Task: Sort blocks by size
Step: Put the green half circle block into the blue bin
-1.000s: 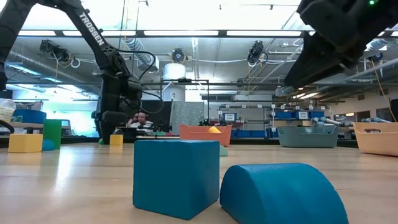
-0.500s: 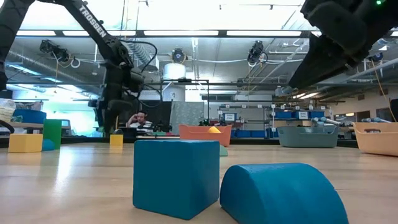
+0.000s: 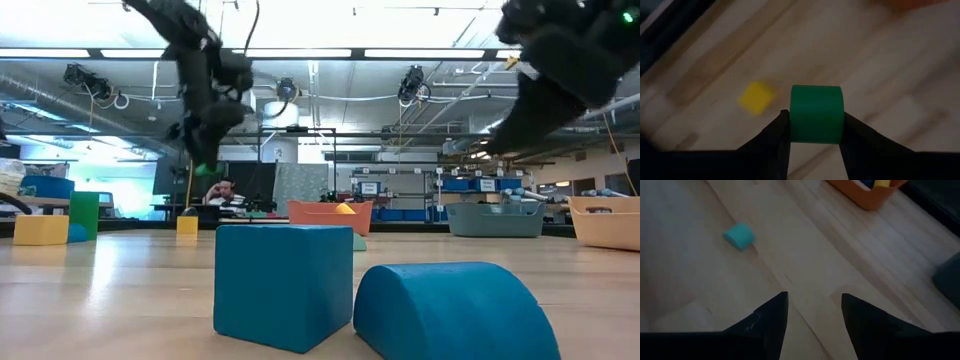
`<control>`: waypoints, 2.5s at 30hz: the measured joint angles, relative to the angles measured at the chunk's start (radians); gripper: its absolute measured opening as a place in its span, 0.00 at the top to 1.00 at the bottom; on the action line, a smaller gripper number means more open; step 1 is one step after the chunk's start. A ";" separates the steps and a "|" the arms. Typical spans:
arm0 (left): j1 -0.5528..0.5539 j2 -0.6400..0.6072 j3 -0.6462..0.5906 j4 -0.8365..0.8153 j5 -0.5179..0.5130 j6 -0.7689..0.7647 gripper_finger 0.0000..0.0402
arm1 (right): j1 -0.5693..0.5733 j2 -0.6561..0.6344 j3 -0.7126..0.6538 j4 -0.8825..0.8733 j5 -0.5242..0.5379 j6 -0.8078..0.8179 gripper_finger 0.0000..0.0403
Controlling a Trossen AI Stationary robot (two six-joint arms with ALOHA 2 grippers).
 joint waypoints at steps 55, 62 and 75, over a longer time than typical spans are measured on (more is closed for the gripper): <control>-0.752 0.259 0.000 0.923 0.158 -0.048 0.63 | -0.300 -0.576 -0.685 1.436 -0.301 -0.989 0.87; -0.743 0.259 0.000 0.891 0.192 -0.043 0.63 | -0.300 -0.467 -0.594 1.378 -0.286 -1.085 0.80; -0.678 0.258 0.000 0.886 0.405 -0.068 0.63 | -0.243 -0.159 -0.294 1.087 -0.310 -1.409 0.54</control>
